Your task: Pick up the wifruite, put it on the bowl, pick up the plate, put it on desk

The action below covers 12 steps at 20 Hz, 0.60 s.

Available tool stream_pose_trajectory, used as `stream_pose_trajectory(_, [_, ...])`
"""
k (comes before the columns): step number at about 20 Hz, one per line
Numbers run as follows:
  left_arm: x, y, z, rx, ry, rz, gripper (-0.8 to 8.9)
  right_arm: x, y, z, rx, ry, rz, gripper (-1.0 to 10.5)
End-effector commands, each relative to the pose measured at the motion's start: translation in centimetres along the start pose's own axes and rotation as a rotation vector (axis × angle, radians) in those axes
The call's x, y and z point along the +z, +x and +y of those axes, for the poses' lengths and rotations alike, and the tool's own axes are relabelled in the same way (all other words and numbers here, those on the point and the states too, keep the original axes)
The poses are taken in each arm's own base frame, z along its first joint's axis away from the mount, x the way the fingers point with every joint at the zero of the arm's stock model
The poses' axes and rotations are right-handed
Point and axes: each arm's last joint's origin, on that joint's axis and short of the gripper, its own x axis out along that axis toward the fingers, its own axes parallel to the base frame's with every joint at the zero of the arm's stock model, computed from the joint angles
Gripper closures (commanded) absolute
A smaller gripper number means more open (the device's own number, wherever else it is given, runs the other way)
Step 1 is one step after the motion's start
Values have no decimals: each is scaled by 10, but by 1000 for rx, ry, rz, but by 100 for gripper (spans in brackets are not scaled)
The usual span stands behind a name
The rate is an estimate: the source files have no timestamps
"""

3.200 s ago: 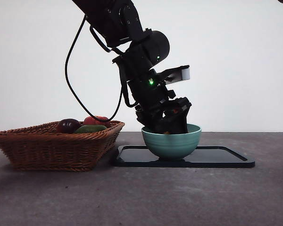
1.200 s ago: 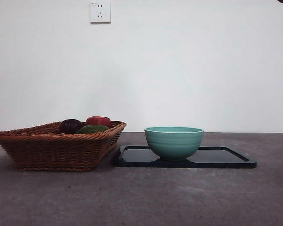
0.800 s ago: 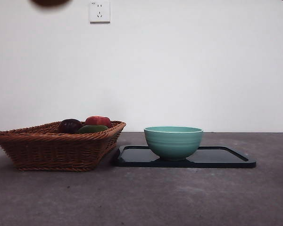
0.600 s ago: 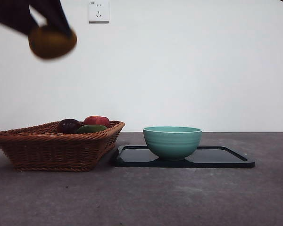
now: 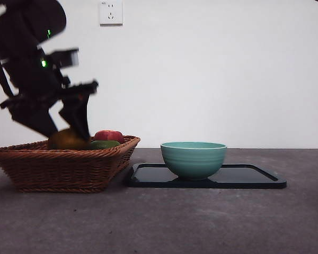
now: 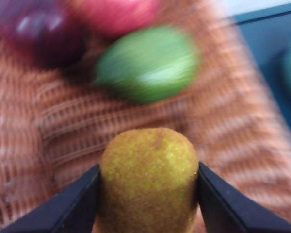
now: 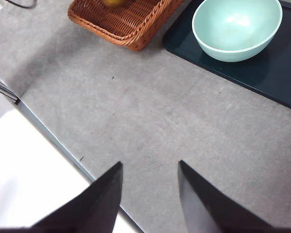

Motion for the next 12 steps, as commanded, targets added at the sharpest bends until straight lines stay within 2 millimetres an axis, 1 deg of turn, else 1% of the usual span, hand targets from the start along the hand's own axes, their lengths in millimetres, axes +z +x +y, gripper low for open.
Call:
stream_pose_trajectory(1, [1, 11, 1, 32, -25, 3, 659, 2, 0, 1, 2, -6, -9, 765])
stream_pose_trajectory(6, [1, 18, 2, 64, -116, -11, 659, 2, 0, 1, 2, -6, -10, 765])
stream_pose_trajectory(12, [-6, 21, 1, 71, -153, 52, 659, 3, 0, 1, 3, -9, -18, 765])
